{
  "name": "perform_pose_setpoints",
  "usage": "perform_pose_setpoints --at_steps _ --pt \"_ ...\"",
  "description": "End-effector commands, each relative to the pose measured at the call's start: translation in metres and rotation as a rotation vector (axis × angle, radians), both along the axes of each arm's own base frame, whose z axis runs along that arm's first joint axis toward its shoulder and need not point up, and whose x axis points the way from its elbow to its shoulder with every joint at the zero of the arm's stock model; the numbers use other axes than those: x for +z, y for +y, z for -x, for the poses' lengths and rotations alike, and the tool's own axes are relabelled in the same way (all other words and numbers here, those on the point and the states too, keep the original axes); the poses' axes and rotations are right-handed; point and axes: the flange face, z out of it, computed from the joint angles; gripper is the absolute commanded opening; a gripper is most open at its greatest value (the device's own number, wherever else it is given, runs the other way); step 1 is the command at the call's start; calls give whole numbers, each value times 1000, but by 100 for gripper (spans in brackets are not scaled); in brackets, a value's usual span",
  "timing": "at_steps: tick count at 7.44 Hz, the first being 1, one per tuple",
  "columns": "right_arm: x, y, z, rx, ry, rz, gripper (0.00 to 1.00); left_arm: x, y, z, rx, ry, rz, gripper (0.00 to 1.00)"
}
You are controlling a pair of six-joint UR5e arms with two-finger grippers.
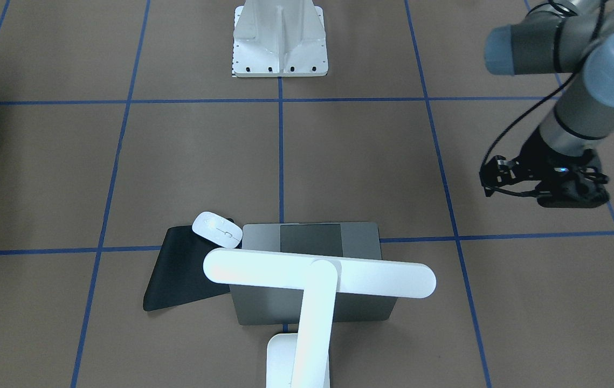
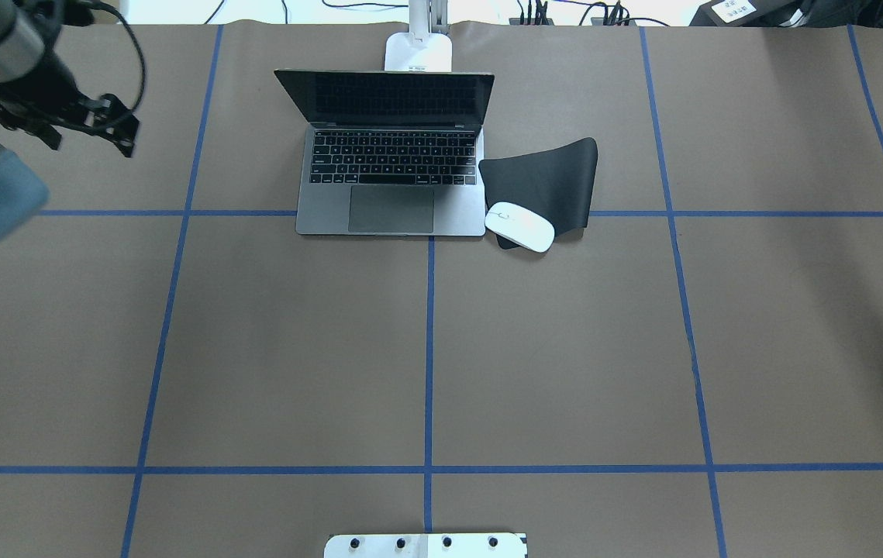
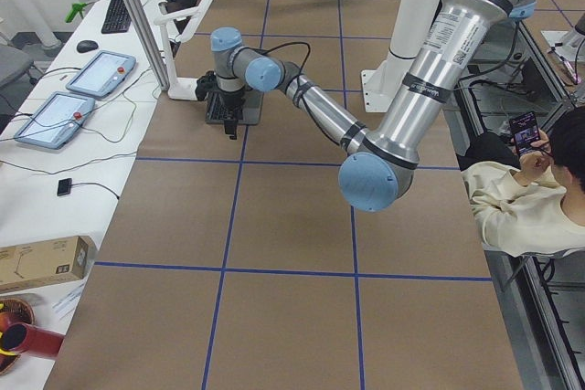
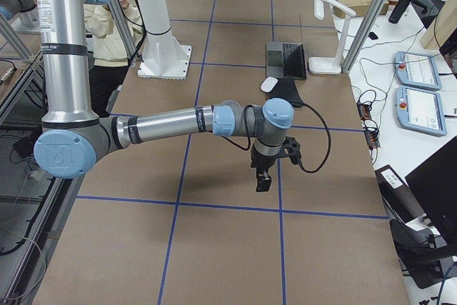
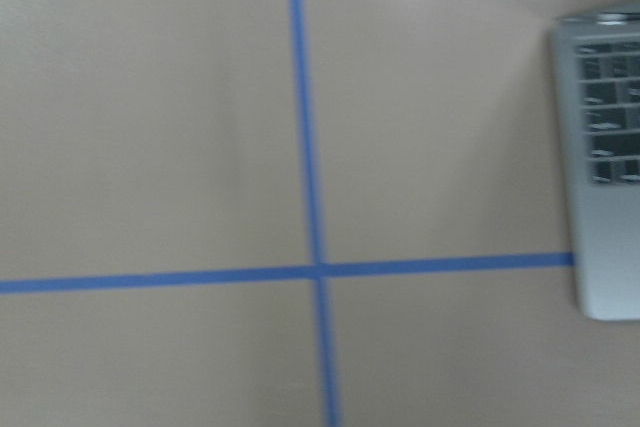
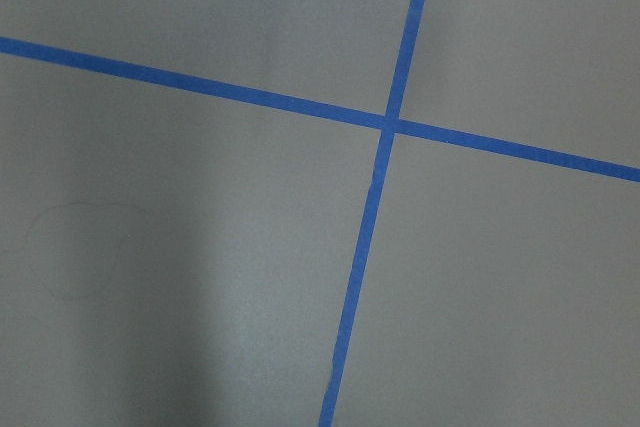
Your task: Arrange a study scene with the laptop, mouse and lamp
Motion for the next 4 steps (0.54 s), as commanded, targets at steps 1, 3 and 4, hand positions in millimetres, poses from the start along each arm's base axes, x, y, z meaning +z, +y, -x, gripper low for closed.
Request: perform_pose_setpoints --at_steps 1,3,4 --pt "7 4 -7 12 4 5 100 83 -43 102 69 14 3 99" --pt "11 7 -9 16 8 -9 100 140 -55 169 106 -2 -6 99" --pt "12 8 -10 18 12 -7 100 170 -48 198 100 -8 5 99"
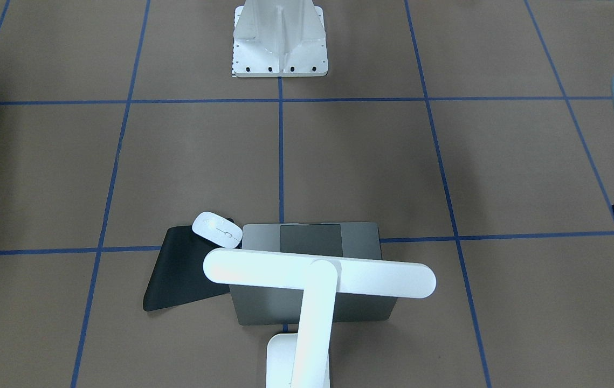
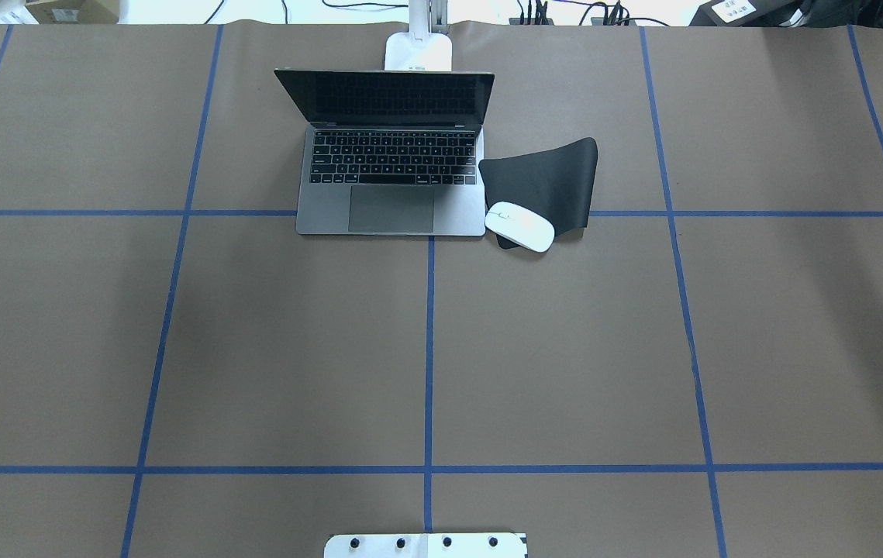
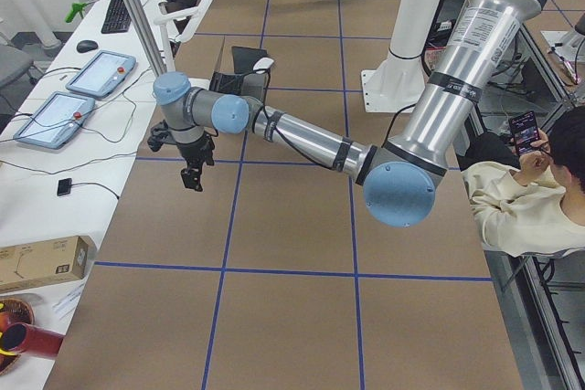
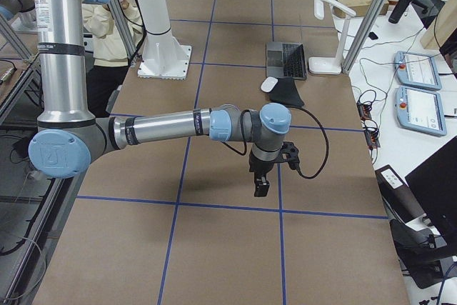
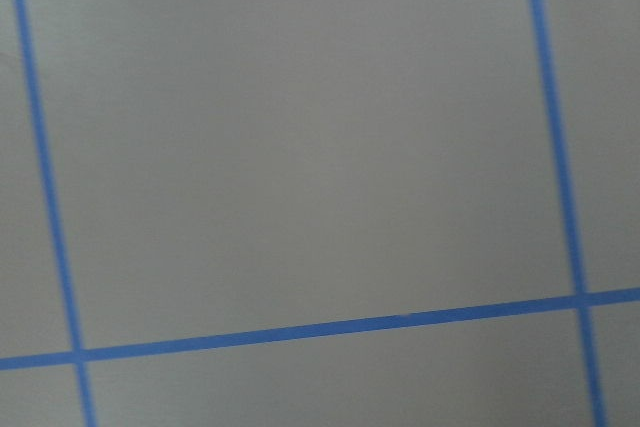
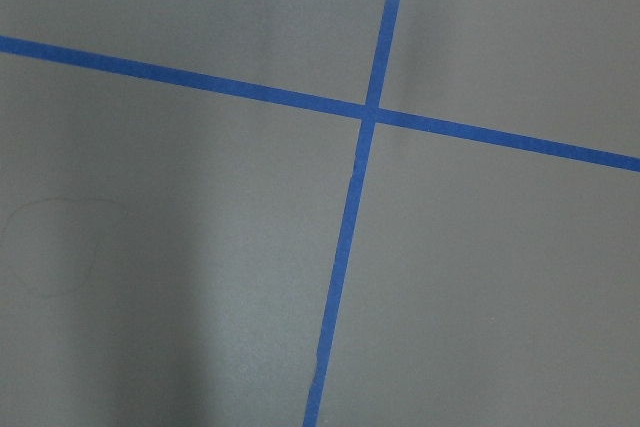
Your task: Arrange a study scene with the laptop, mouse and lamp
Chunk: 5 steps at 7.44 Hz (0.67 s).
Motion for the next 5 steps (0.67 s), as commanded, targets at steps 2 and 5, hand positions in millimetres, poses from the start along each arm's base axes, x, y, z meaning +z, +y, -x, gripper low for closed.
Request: perform_pose_setpoints --at_steps 2,5 --pt "10 5 -1 2 6 17 100 78 11 83 25 -12 9 99" --pt "11 5 -1 2 6 19 100 157 69 116 18 -15 41 99"
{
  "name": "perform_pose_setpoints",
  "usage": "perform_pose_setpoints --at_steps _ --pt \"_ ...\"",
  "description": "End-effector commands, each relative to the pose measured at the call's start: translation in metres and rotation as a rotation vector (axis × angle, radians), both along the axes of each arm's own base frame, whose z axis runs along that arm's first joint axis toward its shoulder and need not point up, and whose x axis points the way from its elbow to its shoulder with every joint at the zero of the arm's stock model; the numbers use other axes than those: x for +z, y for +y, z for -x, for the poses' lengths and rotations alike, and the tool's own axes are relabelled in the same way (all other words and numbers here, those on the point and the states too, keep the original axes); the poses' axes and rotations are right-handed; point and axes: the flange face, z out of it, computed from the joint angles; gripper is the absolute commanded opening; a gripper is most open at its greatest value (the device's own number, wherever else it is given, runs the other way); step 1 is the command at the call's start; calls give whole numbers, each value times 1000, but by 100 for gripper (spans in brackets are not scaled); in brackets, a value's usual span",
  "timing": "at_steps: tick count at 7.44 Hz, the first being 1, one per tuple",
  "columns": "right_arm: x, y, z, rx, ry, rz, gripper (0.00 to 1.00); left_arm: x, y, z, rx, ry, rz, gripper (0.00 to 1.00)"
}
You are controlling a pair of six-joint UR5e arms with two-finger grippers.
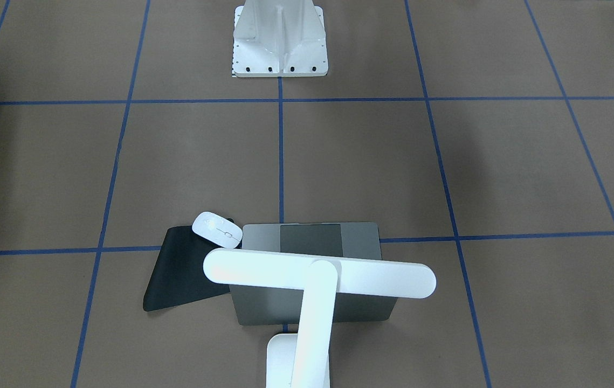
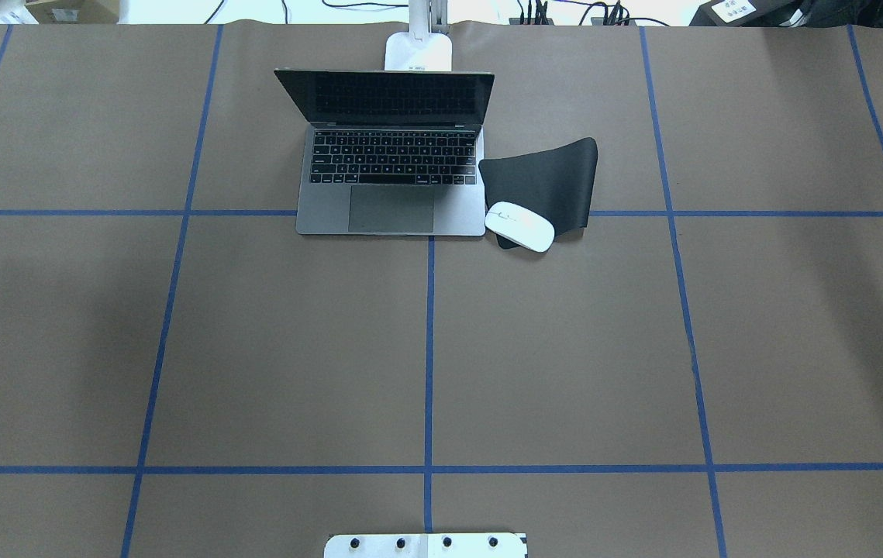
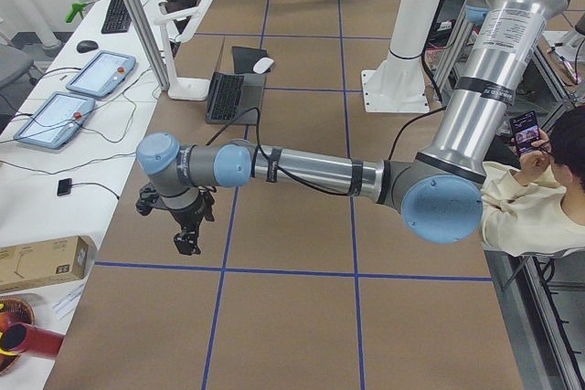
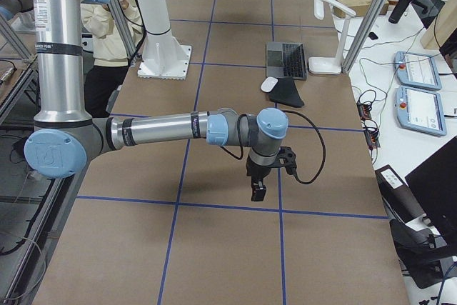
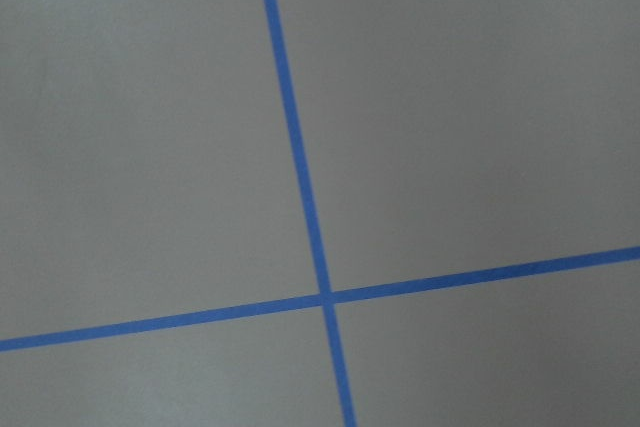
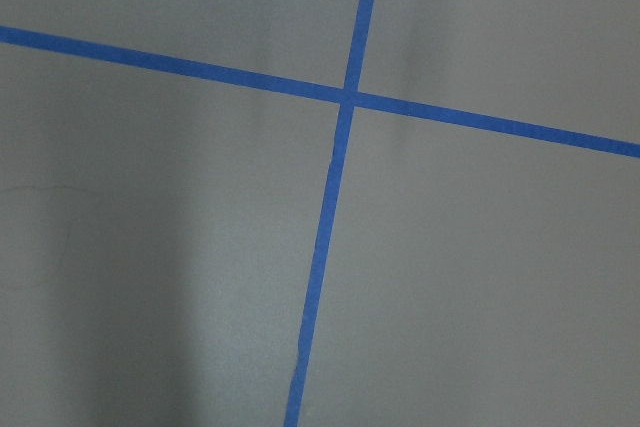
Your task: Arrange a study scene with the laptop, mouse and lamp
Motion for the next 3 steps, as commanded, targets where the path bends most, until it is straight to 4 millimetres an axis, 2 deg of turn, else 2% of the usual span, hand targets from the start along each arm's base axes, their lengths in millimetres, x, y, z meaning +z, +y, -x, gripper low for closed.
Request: perform_pose_setpoints --at_steps 1,3 --pt "0 0 0 0 1 0 100 55 46 22 -26 0 22 99" --pt "0 0 -1 2 1 0 100 68 58 38 0 8 3 99"
